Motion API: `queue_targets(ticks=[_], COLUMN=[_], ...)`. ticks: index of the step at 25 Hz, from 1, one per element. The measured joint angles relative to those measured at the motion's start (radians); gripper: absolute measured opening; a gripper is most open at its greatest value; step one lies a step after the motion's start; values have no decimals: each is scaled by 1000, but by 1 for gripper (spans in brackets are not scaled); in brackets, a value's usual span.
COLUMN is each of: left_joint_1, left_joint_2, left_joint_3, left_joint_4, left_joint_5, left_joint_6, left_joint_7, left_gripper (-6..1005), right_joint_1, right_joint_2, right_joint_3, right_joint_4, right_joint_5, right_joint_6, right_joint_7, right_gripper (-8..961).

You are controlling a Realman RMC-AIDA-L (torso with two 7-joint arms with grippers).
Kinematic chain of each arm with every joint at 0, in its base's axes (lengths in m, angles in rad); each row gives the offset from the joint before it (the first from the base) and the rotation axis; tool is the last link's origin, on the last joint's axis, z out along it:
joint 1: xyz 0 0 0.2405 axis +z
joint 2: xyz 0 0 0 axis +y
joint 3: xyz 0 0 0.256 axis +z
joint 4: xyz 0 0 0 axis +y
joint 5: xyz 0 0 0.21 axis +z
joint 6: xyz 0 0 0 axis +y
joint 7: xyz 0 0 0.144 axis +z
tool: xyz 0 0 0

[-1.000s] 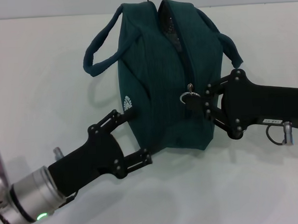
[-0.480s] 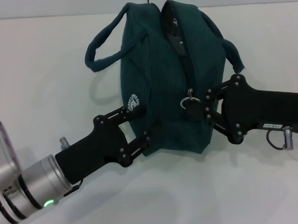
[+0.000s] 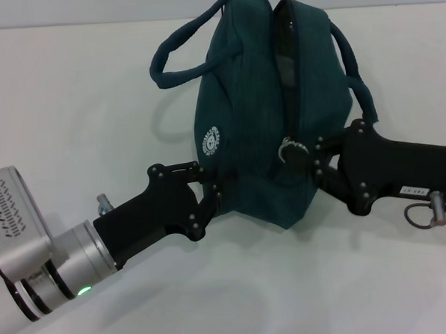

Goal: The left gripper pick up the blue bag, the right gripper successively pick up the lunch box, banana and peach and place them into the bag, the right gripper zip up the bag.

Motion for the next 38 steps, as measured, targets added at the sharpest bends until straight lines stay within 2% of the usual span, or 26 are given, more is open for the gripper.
queue_targets(ticks=[2,7,19,27,32,38], left_joint_1=[-1,-6,-5,-5,-6,-10], left_joint_2=[0,0,0,0,0,1], left_joint_3=[1,2,17,29,65,67], left_joint_4=[0,5,0,0,6,1], left_joint_5=[0,14,18,24,29,29], left_joint_6=[0,-1,-22,-23,-19,28], left_joint_7=[20,53,74,75,74,75], left_gripper=[148,112,64,77,111,152], right_joint_1=[-1,-3,-6,-12,-18,-27], right_joint_2=[-3,-8,-5,-3,0,3], right_joint_3=[2,7,123,174,169,148], right_joint_4=[0,-10,-25,-11,-1,0], right_joint_5=[3,6,9,72,89,92], right_joint_6=[0,-2,-9,-2,-3,-19], right_joint_7=[73,167,119,20,-32,-60], right_gripper=[14,14,14,15,14,15])
